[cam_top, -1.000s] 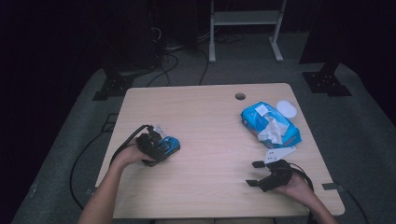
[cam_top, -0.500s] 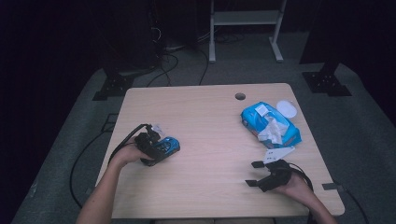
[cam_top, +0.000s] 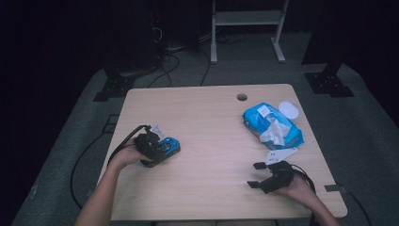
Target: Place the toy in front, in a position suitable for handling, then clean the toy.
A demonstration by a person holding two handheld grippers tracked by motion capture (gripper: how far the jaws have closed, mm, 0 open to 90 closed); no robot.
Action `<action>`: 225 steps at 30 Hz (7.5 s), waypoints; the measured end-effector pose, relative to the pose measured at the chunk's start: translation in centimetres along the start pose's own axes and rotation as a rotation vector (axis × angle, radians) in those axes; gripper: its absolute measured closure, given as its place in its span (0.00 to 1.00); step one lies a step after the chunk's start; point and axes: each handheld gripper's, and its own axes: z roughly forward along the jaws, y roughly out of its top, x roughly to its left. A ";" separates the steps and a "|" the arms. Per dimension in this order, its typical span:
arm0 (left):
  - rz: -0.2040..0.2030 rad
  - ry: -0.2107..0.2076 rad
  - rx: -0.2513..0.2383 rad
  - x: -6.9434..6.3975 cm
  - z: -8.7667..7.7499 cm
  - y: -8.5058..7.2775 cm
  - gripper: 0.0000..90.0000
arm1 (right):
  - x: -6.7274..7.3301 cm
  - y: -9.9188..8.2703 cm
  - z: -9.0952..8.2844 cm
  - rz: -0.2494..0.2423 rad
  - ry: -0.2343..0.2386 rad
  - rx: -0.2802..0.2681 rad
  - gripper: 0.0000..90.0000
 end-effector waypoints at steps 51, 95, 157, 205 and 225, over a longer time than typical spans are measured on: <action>0.385 -0.199 -0.013 -12.2 6.4 12.0 0.31 | -1.8 -1.0 -1.3 0.054 -0.063 -0.035 0.23; 0.045 -0.052 -0.564 -10.9 1.3 1.5 0.10 | -8.1 4.1 -6.9 0.096 -0.453 -0.102 0.33; 0.122 -0.062 -0.434 -11.3 3.9 2.3 0.17 | 0.9 11.5 4.6 -0.184 -0.015 0.093 0.80; 0.200 -0.066 -0.375 -11.0 4.7 2.3 0.22 | 3.0 8.7 9.2 -0.213 -0.099 -0.089 0.80; 0.207 -0.062 -0.381 -10.9 4.7 2.1 0.24 | 1.2 7.6 8.2 -0.080 0.022 -0.077 0.92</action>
